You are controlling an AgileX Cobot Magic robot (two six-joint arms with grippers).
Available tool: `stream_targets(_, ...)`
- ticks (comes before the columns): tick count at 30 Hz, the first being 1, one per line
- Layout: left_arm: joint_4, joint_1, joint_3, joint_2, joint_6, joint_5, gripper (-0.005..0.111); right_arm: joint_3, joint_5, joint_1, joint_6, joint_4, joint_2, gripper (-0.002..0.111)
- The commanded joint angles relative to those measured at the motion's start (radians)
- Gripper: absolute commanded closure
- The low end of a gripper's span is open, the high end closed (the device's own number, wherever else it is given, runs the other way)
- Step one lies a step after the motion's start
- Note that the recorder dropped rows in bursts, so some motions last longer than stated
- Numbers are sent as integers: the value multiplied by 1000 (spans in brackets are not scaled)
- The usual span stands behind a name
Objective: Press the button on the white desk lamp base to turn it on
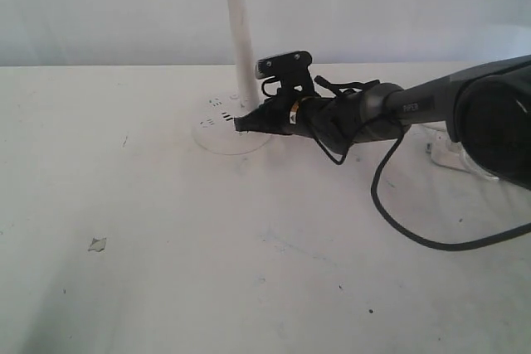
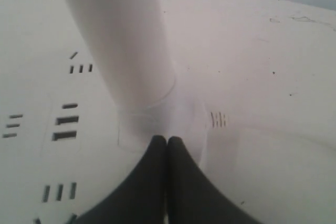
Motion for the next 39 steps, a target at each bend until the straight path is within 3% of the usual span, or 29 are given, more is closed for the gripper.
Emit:
stream_targets(1, -6, 2, 3, -4, -3, -4, 107, -19, 10, -2, 41, 4, -2, 108)
stream_targets(18, -6, 2, 3, -4, -3, -4, 107, -23, 66, 19, 58, -143, -2, 108)
stream_targets(30, -6, 2, 3, -4, -3, -4, 107, -23, 172, 28, 57, -153, -2, 108)
stream_targets(39, -6, 2, 3, -4, -3, -4, 107, -23, 136, 28, 57, -158, -38, 108)
